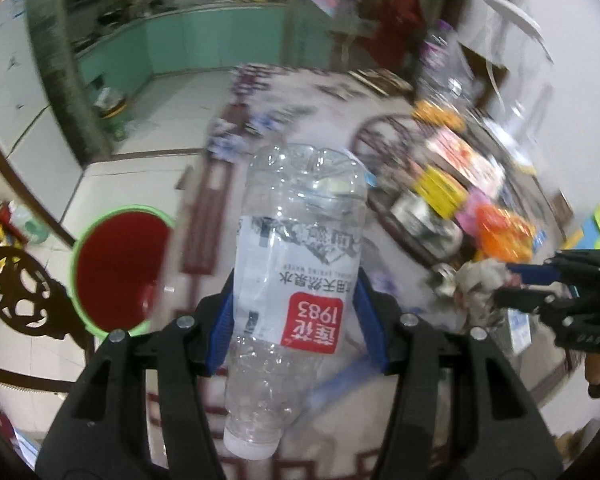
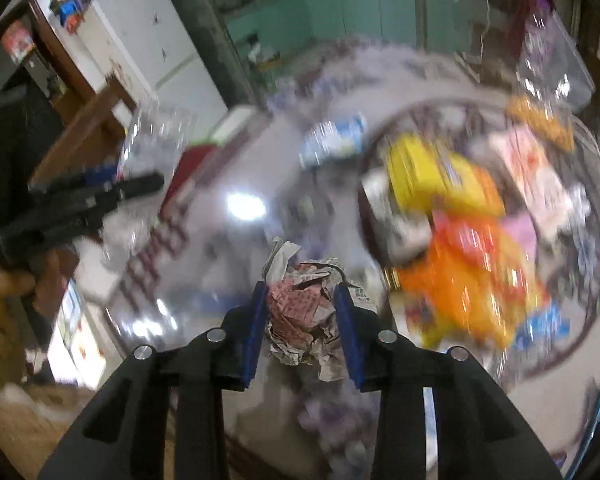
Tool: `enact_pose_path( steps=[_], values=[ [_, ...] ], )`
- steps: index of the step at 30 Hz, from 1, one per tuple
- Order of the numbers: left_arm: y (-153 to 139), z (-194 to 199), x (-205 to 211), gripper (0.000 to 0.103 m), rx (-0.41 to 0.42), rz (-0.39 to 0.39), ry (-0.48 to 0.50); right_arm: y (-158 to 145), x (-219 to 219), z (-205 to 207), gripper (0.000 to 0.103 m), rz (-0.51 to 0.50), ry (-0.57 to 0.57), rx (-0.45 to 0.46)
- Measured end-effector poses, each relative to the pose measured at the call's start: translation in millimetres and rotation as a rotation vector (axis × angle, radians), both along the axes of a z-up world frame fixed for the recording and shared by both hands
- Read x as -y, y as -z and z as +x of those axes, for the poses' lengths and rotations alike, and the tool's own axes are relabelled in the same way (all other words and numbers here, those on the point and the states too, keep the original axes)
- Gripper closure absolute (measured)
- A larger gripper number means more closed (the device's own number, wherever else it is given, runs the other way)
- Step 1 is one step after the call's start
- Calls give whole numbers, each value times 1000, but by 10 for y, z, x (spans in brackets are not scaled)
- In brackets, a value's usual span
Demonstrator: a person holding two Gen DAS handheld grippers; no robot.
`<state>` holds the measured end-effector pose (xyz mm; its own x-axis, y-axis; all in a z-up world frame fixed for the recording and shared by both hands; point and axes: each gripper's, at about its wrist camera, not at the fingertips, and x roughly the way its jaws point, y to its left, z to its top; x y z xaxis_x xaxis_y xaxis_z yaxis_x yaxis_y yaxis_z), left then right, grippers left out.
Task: Collect trash
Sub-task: 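Grasp the clear plastic bottle with the left tool while the right tool grasps crumpled paper, then carry both items over the red bin and open both tools to drop them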
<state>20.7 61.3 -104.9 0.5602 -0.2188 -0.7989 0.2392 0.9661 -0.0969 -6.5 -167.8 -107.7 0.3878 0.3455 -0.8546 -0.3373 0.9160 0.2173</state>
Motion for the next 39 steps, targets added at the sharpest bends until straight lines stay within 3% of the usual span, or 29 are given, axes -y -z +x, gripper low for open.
enact_pose_path(
  steps=[6,10,20,30,32,34,39],
  values=[
    [-117,216,-662,51,11,-16,-117,-232,-536,425,68,90,-6,70],
    [-78,350,-1085,51,-4,-21,-174,-219,-1049,685,67,125,-37,80],
    [170,580,-1881,51,-50,-15,-227,-32,-2065,1176,65,220,-44,5],
    [367,974,-2357,51,-83,-47,-252,314,-2465,1498,66,194,-10,-74],
    [415,1045,-2390,51,-93,-54,-253,349,-2523,1542,64,175,-9,-73],
    [478,1124,-2412,51,-106,-60,-253,344,-2549,1574,48,164,-2,-65],
    [651,1300,-2420,51,-141,-70,-250,358,-2546,1561,37,108,6,-48]
  ],
)
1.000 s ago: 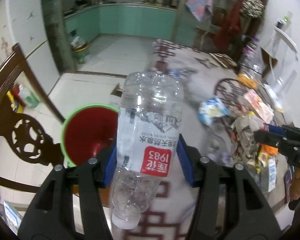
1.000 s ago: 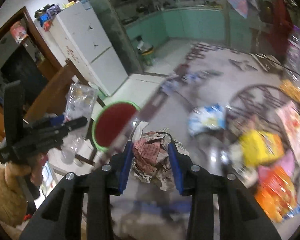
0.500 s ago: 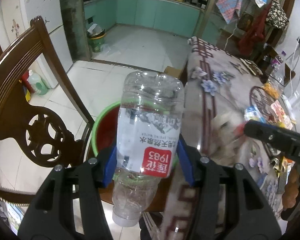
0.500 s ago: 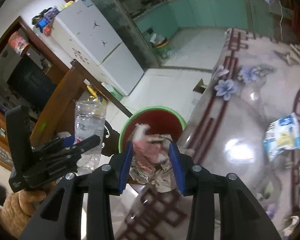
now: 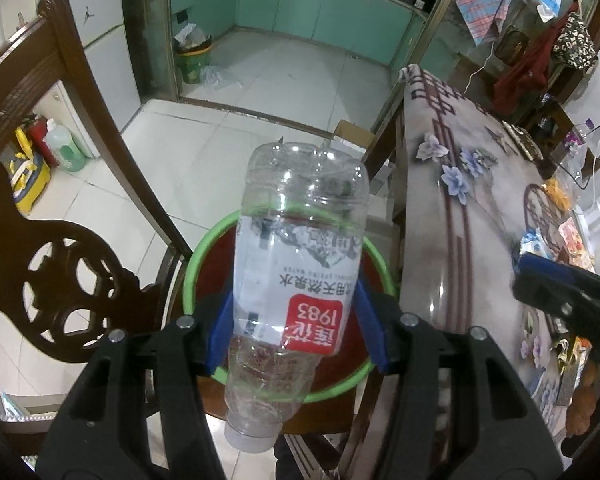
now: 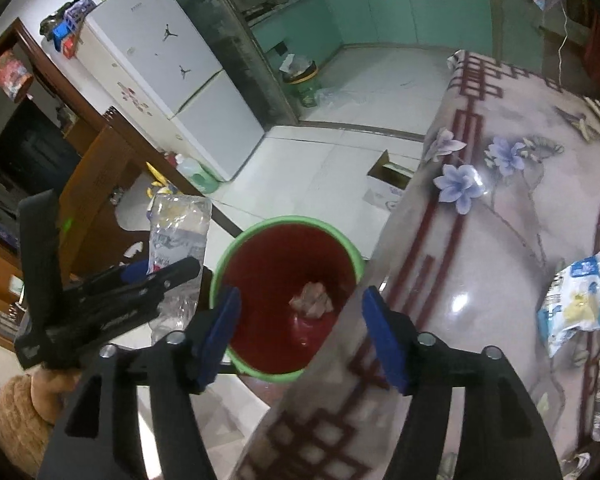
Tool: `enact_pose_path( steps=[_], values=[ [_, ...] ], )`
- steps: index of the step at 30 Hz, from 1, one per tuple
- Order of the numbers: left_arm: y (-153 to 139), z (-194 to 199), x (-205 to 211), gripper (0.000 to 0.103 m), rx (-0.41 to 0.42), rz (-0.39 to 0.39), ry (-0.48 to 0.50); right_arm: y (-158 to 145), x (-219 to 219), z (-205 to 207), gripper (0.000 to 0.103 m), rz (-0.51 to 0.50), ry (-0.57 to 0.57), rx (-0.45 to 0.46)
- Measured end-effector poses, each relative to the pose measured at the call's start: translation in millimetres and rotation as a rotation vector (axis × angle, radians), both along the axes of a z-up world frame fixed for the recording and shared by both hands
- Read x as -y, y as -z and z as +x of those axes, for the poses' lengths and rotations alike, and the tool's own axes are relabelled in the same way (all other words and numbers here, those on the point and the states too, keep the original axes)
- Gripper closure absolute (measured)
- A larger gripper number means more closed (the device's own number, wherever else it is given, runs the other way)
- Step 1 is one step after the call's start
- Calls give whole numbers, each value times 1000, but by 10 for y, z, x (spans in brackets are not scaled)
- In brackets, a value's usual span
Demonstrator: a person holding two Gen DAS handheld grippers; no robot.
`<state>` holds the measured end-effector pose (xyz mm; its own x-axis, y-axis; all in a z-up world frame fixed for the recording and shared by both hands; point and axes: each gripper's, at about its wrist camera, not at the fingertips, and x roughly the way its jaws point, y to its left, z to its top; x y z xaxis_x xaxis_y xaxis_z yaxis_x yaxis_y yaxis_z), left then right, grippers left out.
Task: Collect trash
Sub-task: 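Carry both items over the red bin and open both tools to drop them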
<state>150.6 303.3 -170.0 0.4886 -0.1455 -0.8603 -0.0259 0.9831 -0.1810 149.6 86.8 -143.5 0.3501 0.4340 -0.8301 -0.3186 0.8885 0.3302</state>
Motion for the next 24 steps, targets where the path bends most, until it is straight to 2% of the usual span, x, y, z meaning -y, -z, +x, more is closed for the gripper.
enact_pose_path(
  steps=[6,10,12,17,24],
  values=[
    [150,146,49,51,-27,11,18,8,153,-45,34,-34,36,-10],
    [150,148,42,46,-24,20,5,-16,221,-94,33,-38,48,-9],
    [100,102,39,40,-6,32,1,-27,240,-116,33,-40,47,-10],
    [-31,-18,45,34,30,56,-2,-93,268,-264,33,-44,40,0],
    [-288,-242,185,34,80,60,6,-224,493,-482,33,-33,77,27]
  ],
)
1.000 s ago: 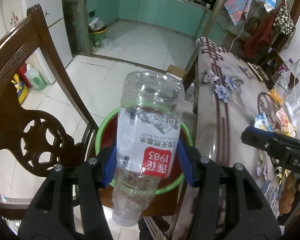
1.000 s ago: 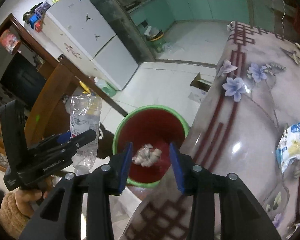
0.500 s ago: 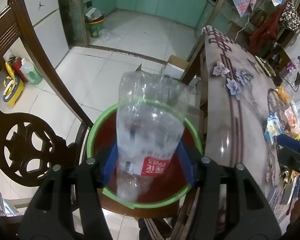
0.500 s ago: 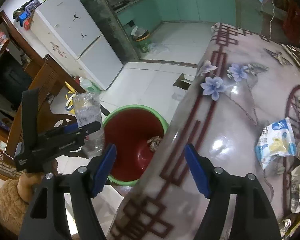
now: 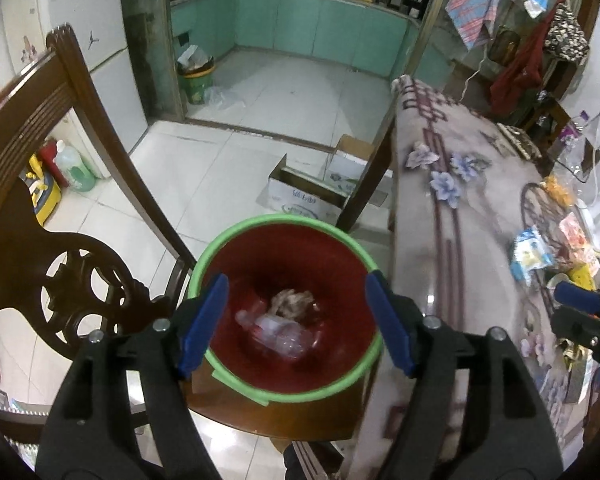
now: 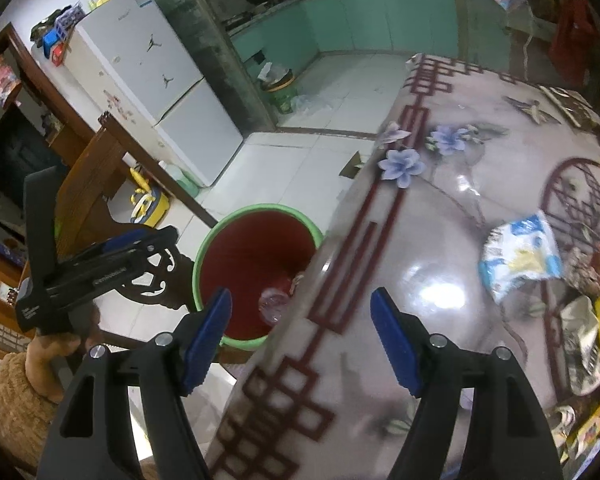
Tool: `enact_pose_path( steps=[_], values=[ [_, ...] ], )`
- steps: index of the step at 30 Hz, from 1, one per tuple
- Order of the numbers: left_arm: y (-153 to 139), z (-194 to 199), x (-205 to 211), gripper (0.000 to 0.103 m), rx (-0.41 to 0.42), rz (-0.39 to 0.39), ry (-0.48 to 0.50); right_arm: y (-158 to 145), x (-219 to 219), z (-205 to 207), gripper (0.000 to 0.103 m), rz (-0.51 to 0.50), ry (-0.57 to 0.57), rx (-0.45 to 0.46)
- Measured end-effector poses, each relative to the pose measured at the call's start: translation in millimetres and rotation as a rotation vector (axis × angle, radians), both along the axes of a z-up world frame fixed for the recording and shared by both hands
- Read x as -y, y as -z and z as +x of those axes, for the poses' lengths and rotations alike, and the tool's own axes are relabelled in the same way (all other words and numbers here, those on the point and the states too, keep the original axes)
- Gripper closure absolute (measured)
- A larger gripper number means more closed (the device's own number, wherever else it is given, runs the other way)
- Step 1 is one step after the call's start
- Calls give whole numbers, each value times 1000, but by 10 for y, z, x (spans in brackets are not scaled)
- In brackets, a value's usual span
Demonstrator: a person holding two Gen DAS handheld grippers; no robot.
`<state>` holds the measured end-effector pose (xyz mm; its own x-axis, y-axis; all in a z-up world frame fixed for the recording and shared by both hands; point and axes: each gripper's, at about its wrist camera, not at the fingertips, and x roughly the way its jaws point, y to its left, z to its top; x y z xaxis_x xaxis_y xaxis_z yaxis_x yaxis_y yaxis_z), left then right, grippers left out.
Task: Collect trash
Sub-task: 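Carry both items over the red bin and open both tools to drop them, then grasp the crumpled paper pile with the right tool while the left tool grasps a clear wrapper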
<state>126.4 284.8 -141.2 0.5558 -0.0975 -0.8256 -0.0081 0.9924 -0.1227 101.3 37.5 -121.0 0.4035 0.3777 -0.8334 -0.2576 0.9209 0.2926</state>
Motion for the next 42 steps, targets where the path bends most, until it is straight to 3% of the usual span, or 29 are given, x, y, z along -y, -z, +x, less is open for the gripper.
enact_pose_path(
  steps=[7,11,18,23,32,35,36,37,42],
  values=[
    [-188,-230,461,34,35,-3,45,-54,598,-219,33,2,75,7],
    [-276,-382,856,34,48,-4,68,-100,1092,-250,33,-57,81,23],
    [-297,-557,1598,27,52,-21,119,-132,2077,220,24,-200,74,-14],
    [-277,-587,2105,22,49,-33,159,169,2456,710,24,-291,-3,-131],
    [-208,-424,2587,20,18,1,192,839,2615,1113,24,-251,-114,-339],
    [-132,-275,2683,20,-4,5,190,940,2594,1126,33,-228,-168,-357],
    [-95,-199,2720,20,-14,5,191,952,2585,1130,50,-231,-178,-356],
    [-62,-125,2757,20,-24,3,192,985,2594,1135,54,-217,-187,-365],
    [110,227,3006,20,-44,3,220,820,2760,1110,60,-109,-140,-276]
  ],
)
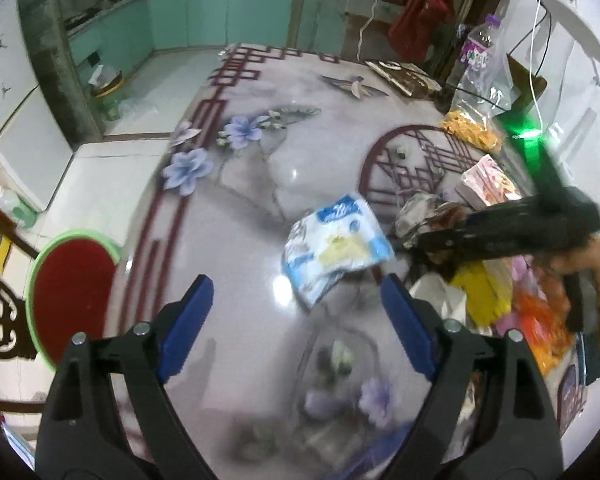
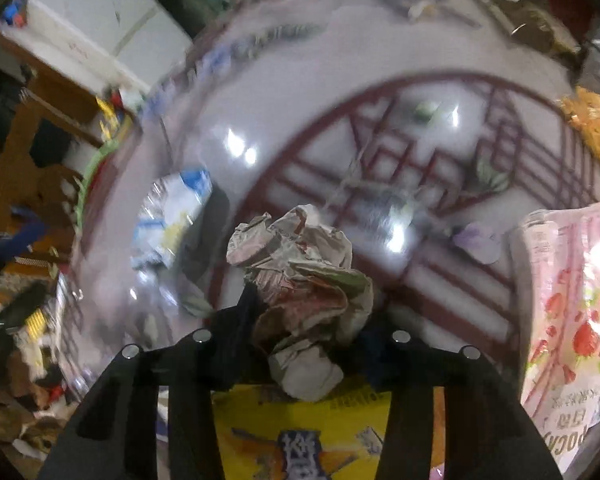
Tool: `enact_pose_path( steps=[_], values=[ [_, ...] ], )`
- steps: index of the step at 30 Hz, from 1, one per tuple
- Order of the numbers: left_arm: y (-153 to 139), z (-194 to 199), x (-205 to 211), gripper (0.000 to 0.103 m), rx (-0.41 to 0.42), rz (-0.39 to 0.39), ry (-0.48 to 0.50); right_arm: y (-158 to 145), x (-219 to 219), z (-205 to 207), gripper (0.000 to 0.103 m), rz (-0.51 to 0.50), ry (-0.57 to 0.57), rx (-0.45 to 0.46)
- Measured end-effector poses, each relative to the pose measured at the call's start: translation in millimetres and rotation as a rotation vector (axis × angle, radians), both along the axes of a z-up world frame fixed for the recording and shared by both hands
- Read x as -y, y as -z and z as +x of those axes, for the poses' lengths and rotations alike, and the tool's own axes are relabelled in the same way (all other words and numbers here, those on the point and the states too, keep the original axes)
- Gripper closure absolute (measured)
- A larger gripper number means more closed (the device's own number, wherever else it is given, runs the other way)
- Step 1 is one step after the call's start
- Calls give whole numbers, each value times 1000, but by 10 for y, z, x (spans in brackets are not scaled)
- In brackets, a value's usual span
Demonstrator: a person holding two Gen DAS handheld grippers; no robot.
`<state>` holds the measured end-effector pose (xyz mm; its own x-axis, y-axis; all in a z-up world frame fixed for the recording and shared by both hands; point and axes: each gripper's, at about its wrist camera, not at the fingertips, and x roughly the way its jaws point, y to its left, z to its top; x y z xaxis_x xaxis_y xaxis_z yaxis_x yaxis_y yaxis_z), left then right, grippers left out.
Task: Collect trash
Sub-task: 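Grasp the crumpled paper pile with the right tool while the left tool grasps a clear wrapper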
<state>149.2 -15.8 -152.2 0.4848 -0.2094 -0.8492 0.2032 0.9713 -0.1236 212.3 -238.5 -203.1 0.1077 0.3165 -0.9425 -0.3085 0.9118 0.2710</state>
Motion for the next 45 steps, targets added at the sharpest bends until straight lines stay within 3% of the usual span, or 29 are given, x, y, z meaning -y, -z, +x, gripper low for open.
enact_pose_path(
  steps=[5,7,17,19,20,21,23,24,26,36,45],
  values=[
    [207,345,290,20,-14,4,44,-458,311,-188,59,29,143,196],
    [324,460,403,20,-26,7,57,-554,393,-272,59,36,186,235],
    [780,671,588,20,-86,51,70,-495,458,-410,57,61,292,222],
    [787,650,598,30,-56,75,72,-496,445,-429,57,54,294,224],
    [783,640,608,41,-45,91,77,-507,448,-431,57,51,295,227],
    [773,634,612,58,-31,107,82,-522,442,-436,56,51,297,232],
    [749,646,599,77,-27,110,86,-550,435,-450,56,56,301,237],
    [738,661,573,80,-39,94,81,-558,435,-453,56,57,303,240],
    [698,679,532,88,-44,76,68,-602,411,-479,56,62,306,248],
    [15,336,456,88,80,86,72,-906,285,-801,56,76,328,309],
    [-555,-204,323,88,163,41,56,-1187,124,-1233,56,52,342,381]
  ],
)
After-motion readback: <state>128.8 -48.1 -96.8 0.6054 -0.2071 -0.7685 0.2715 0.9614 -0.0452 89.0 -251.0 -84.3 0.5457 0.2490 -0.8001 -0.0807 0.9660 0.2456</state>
